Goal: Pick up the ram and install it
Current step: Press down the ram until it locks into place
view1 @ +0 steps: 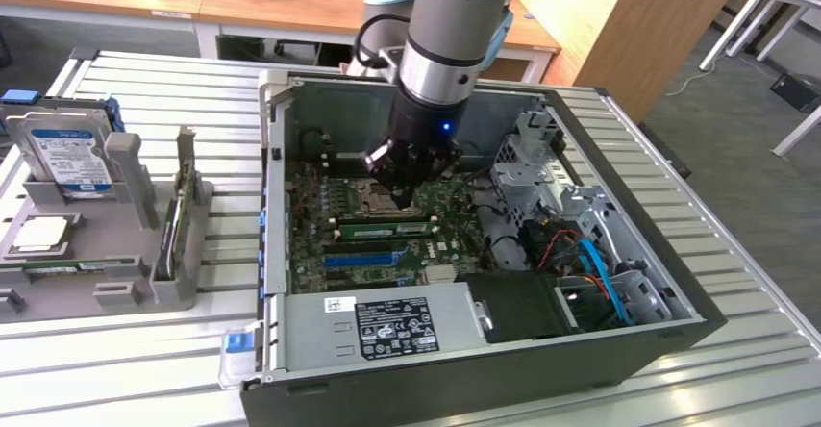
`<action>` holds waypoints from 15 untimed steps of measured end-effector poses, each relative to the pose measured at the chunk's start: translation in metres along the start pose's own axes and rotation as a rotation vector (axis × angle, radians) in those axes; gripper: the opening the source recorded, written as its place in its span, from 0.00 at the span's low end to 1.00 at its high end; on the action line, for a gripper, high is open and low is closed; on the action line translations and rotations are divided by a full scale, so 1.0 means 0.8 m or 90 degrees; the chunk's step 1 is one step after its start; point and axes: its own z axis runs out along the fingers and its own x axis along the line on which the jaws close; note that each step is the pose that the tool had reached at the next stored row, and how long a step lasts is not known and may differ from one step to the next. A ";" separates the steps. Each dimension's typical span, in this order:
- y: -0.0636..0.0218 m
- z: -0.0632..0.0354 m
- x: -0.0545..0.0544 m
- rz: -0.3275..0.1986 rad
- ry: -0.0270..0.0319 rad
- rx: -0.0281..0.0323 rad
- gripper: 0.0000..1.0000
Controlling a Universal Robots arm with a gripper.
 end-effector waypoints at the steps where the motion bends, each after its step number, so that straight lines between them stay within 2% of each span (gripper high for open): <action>1: 0.000 0.000 0.000 0.012 -0.0002 0.0000 0.11; 15: 0.000 0.000 0.000 0.159 -0.0032 0.0007 0.11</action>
